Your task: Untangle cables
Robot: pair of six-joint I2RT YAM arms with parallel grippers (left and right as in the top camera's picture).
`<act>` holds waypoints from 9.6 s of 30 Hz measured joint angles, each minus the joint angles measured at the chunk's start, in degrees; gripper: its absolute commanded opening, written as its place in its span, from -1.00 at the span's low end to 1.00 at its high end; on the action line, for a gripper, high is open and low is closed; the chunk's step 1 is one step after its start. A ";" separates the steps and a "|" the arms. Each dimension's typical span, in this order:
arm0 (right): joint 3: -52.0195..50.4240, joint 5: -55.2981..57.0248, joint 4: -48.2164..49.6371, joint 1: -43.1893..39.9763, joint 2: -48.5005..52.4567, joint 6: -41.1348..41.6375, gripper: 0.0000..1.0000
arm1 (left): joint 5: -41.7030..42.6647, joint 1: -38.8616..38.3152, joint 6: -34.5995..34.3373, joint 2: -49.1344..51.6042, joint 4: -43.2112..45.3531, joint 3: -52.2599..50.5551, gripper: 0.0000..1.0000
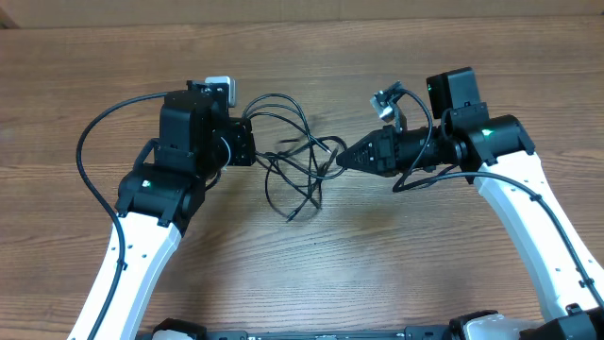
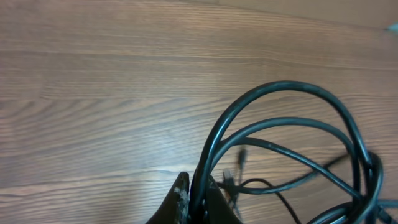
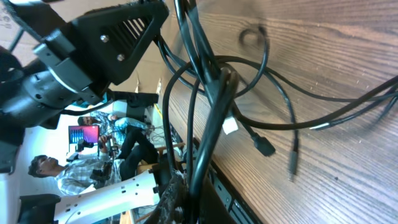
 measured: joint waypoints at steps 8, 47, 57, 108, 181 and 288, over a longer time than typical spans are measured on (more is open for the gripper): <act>0.00 -0.39 -0.26 -0.83 0.00 -0.79 -0.92 | -0.76 0.52 4.70 0.00 0.48 0.00 -0.92; 0.00 17.99 4.83 2.62 0.00 9.14 1.00 | 33.33 -2.75 5.27 0.00 11.30 0.00 -0.91; 0.00 36.44 4.96 5.62 0.00 15.13 1.00 | 39.41 -6.40 3.85 0.00 19.89 -0.09 -0.92; -2.03 43.08 1.75 -1.49 0.59 14.03 1.00 | 46.62 12.52 -21.79 -13.11 48.30 -0.20 -0.91; -2.16 44.65 21.31 16.20 22.80 8.31 1.00 | 33.70 4.46 -49.75 -3.63 69.92 -0.20 -0.91; -1.62 54.75 6.43 -21.33 28.79 -10.32 -0.92 | 36.57 41.00 -45.72 -4.94 52.33 1.42 -0.92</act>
